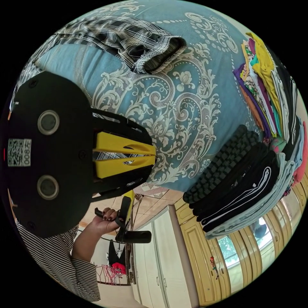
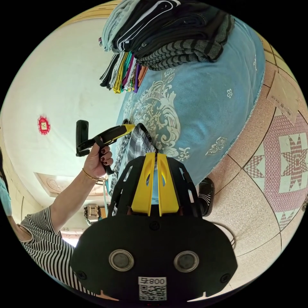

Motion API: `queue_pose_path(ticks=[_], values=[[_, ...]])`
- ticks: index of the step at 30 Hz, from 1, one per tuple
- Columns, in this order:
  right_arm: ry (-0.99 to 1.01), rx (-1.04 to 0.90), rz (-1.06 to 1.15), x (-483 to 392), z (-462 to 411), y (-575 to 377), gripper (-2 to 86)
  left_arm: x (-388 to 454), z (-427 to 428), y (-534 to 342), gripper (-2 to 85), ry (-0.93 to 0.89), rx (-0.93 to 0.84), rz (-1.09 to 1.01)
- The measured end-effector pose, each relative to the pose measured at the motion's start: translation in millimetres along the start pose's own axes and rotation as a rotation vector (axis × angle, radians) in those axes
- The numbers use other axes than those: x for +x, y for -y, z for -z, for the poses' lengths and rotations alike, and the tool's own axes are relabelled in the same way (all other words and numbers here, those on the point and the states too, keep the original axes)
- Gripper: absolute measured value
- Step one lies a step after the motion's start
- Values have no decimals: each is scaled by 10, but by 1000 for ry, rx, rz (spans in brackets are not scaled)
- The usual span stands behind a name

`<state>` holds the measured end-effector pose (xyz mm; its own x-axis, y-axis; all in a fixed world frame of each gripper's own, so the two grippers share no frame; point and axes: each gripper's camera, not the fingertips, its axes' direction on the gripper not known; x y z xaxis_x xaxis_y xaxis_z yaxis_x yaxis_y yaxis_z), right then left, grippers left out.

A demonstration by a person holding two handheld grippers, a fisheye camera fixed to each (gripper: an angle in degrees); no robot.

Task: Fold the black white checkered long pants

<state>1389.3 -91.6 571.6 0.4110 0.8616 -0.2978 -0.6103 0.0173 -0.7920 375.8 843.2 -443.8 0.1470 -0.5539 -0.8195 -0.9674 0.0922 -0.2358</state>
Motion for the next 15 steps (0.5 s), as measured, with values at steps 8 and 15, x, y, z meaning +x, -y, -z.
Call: queue_pose_path(ticks=[8, 15], values=[[-25, -23, -13, -76, -123, -97, 10, -166, -274, -73, 2, 39, -65, 16], [-52, -32, -8, -216, -131, -202, 10, -271, 9, -233, 2, 9, 19, 56]])
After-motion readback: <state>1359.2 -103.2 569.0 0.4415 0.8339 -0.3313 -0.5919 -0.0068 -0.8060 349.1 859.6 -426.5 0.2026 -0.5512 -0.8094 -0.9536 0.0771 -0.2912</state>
